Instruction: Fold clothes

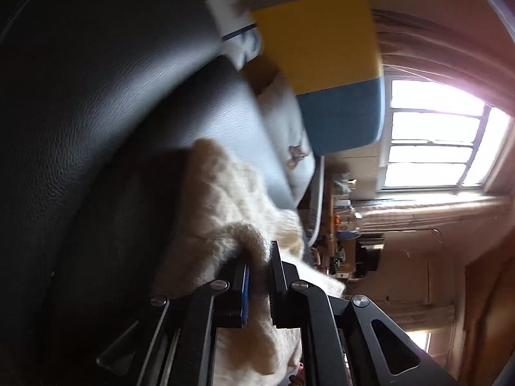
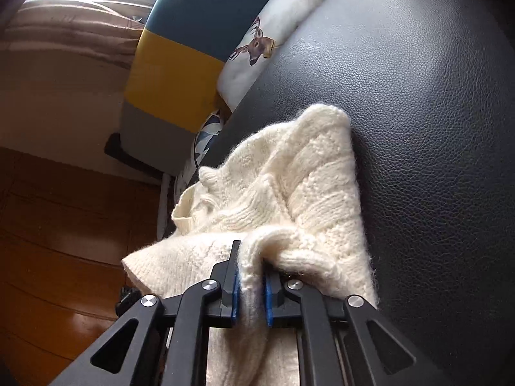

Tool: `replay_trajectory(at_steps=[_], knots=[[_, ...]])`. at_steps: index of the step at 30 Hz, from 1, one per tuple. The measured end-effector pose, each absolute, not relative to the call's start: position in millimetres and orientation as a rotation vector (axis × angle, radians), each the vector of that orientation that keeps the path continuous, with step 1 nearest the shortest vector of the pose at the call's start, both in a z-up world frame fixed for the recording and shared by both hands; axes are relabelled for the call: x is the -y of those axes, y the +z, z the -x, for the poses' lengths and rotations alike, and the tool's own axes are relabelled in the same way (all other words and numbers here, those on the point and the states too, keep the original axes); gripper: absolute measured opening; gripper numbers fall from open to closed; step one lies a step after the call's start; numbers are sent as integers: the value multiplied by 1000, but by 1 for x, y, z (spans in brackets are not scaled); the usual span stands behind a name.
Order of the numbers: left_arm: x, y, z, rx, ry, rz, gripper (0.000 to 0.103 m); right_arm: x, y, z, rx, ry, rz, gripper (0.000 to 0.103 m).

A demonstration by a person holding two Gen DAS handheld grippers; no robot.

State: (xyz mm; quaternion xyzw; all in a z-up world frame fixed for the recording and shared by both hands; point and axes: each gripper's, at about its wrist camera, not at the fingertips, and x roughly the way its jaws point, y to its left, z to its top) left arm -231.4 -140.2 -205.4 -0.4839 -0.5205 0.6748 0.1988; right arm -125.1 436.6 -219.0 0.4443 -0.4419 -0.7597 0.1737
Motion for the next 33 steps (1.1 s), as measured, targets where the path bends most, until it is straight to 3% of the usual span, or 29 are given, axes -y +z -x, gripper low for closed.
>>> replay_trajectory(at_steps=[7,11,16,19,25,27,33], knots=[[136,-196,200,1261,1959,1358,9,-434,-220,76,1185,-2107,-1297,9],[145,-193,158,1245,1960,1380,9,-427,-210,42,1119,-2118,-1338,10],[151,-180,111,1227,1975,1403,10,-415,-192,15,1156,-2023,-1362,40],[153,-170,93,1219,1986,1397,10,-403,-187,21,1152,-1946,-1344,52],[154,-160,91,1301,1878,1349,23,-384,-180,29,1118,-1875,-1301,52],[153,-158,93,1336,1835,1335,32,-384,-178,33,1139,-1883,-1269,52],[160,-159,119,1495,1798,1259,34,-401,-177,67,1308,-1970,-1150,52]])
